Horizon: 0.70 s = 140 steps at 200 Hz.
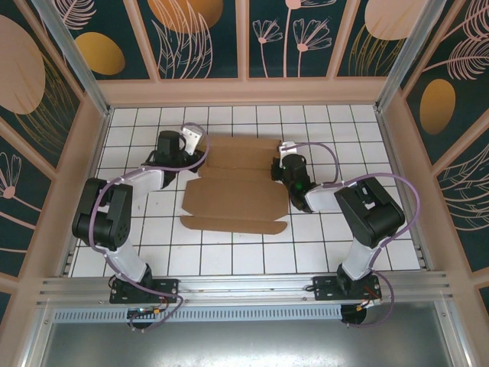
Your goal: Fold the paper box
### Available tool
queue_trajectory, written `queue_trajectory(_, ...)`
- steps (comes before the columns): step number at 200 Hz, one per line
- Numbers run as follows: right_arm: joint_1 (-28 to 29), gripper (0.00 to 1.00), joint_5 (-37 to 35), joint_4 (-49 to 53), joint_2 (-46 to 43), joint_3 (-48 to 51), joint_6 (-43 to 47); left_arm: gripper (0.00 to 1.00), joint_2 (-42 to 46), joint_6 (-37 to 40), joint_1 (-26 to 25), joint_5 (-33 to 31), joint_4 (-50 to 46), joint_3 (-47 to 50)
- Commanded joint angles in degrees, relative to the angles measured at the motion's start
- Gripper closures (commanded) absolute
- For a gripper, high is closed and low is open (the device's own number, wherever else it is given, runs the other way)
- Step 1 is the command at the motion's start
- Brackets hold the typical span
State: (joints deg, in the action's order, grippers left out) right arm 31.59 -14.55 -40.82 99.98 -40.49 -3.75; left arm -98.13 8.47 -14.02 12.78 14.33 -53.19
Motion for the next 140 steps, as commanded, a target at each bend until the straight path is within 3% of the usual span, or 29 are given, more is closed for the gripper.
queue_trajectory(1, 1.5, 1.00, 0.9, 5.3, -0.3, 1.0, -1.9, 0.67, 3.6, -4.7, -0.2, -9.3, 1.0, 2.9)
queue_trajectory(67, 2.9, 1.00, 0.4, 5.2, -1.7, 1.6, -2.7, 0.70, 8.1, -17.4, -1.5, -13.1, 0.6, 7.5)
queue_trajectory(118, 4.1, 1.00, -1.7, 5.9, -2.0, 1.7, -3.3, 0.99, 6.9, -23.1, -4.4, -20.2, -0.9, 8.8)
queue_trajectory(140, 5.0, 1.00, -3.6, 6.9, -1.9, 1.0, -4.0, 1.00, 5.5, -24.4, -6.9, -27.1, -3.0, 7.3)
